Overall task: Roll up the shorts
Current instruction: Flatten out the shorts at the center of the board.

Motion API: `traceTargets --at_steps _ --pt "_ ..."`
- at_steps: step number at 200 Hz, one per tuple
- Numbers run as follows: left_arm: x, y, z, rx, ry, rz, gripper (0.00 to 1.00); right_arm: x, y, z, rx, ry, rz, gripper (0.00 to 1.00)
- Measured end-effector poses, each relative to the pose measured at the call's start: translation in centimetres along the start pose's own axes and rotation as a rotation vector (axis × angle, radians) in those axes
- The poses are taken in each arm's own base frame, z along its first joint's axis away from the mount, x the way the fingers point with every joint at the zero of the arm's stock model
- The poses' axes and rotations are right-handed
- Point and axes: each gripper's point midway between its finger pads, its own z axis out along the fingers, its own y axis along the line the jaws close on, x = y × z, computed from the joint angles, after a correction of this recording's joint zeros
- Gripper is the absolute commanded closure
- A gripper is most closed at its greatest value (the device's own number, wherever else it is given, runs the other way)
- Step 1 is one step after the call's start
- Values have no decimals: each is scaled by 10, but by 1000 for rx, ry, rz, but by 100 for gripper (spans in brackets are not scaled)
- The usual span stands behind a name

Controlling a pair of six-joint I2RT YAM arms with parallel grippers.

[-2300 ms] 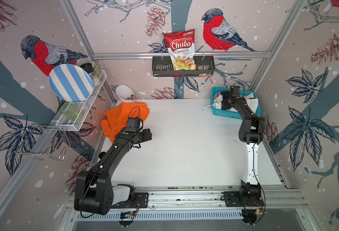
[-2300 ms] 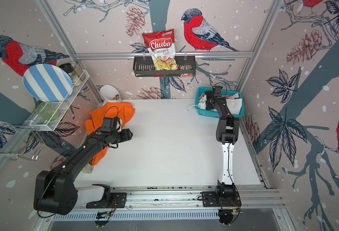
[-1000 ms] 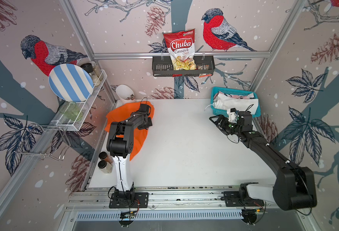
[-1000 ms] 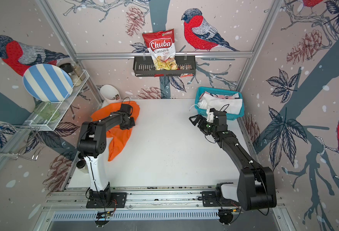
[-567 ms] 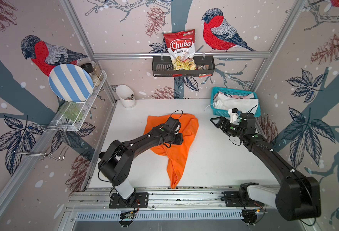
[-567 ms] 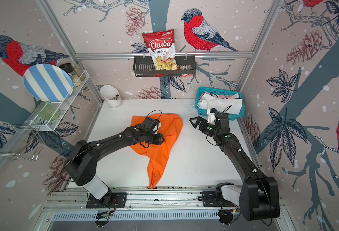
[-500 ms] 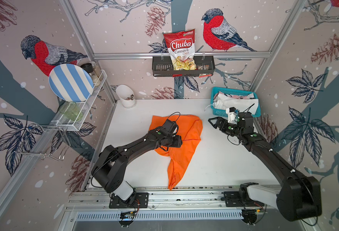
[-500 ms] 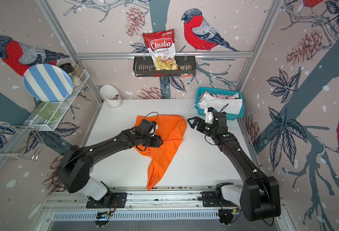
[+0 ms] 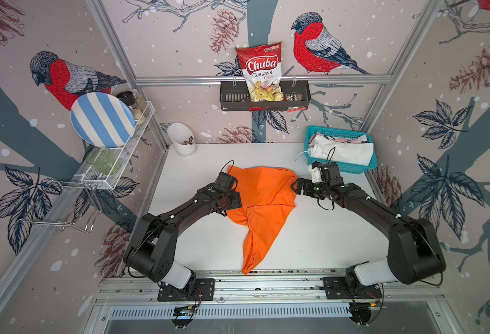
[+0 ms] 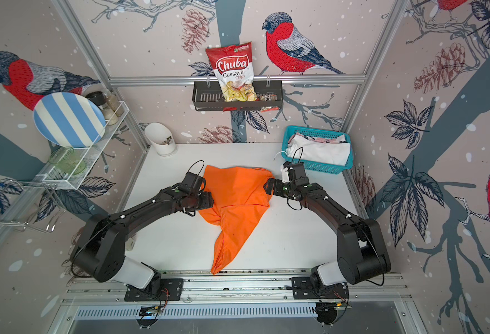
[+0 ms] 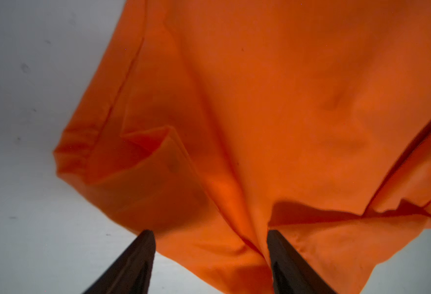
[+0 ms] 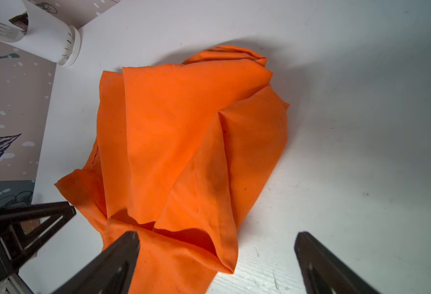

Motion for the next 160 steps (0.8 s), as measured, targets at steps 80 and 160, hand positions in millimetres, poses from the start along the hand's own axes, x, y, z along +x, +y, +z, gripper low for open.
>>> traceTargets --at_steps 80,160 --pt "-73 -2 26 -25 -47 -16 27 -23 -13 20 32 1 12 1" --pt "-28 48 33 -64 51 -57 33 -72 -23 68 108 31 -92 4"
